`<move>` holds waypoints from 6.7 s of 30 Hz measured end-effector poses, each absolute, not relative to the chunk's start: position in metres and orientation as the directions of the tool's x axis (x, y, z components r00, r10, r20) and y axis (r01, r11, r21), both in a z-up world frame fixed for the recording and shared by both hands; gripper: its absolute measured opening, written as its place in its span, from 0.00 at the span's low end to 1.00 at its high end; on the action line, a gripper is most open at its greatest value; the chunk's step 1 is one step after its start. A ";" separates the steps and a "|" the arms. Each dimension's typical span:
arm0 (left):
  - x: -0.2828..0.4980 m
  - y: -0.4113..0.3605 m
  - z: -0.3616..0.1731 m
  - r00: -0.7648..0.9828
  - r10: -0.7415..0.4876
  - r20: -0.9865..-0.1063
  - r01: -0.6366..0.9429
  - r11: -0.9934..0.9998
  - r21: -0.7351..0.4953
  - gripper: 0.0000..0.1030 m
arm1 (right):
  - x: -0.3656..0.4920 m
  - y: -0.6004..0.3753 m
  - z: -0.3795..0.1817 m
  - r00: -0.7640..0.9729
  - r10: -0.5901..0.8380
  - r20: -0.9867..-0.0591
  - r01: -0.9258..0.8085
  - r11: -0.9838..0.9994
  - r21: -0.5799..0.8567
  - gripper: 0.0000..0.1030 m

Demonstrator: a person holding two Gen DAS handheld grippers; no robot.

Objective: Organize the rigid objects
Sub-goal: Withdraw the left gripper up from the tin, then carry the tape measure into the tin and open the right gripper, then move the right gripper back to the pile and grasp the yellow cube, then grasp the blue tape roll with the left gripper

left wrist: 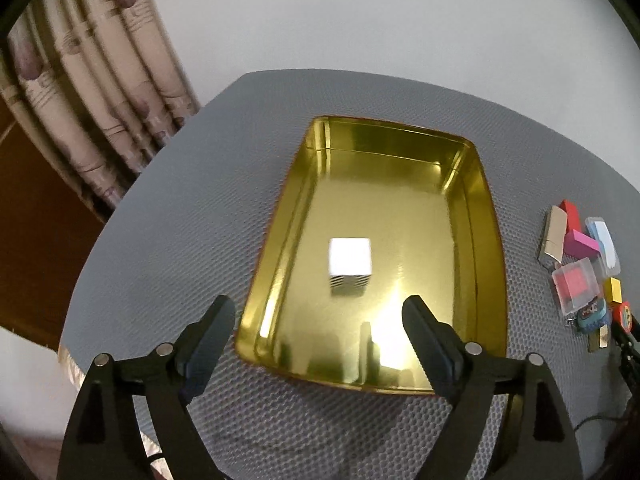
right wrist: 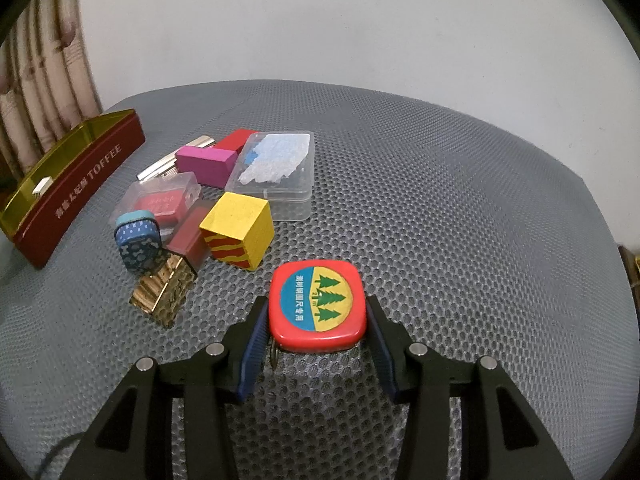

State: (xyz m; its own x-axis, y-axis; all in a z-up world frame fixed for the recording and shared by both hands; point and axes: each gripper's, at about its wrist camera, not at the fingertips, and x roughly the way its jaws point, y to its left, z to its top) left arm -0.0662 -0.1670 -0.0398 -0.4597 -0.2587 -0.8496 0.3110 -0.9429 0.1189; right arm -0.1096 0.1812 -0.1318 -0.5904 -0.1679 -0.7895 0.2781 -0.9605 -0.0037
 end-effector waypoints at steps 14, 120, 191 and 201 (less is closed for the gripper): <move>-0.050 -0.178 -0.044 -0.488 -0.265 -0.832 0.335 -0.937 0.102 0.84 | -0.115 0.161 -0.120 -0.598 -0.086 -0.797 0.213 -0.976 -0.054 0.46; -0.035 -0.248 -0.039 -0.455 -0.312 -0.834 0.578 -0.816 -0.010 0.87 | -0.092 0.113 -0.049 -0.584 -0.106 -0.805 0.321 -0.941 -0.109 0.48; -0.103 0.073 -0.083 -0.311 0.348 -0.884 -0.480 -0.861 -0.170 0.38 | -0.145 0.190 -0.130 -0.640 -0.021 -0.768 0.149 -0.984 -0.098 0.31; -0.114 0.081 -0.080 -0.317 0.330 -0.889 -0.478 -0.866 -0.151 0.34 | -0.174 0.160 -0.129 -0.633 -0.045 -0.772 0.149 -0.987 -0.065 0.31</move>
State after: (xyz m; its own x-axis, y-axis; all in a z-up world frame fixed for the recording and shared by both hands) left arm -0.1138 0.0810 -0.0805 -0.3172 0.3302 -0.8890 -0.4775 -0.8655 -0.1511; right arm -0.1741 0.1604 -0.1295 -0.6335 -0.0451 -0.7725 0.1492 -0.9867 -0.0648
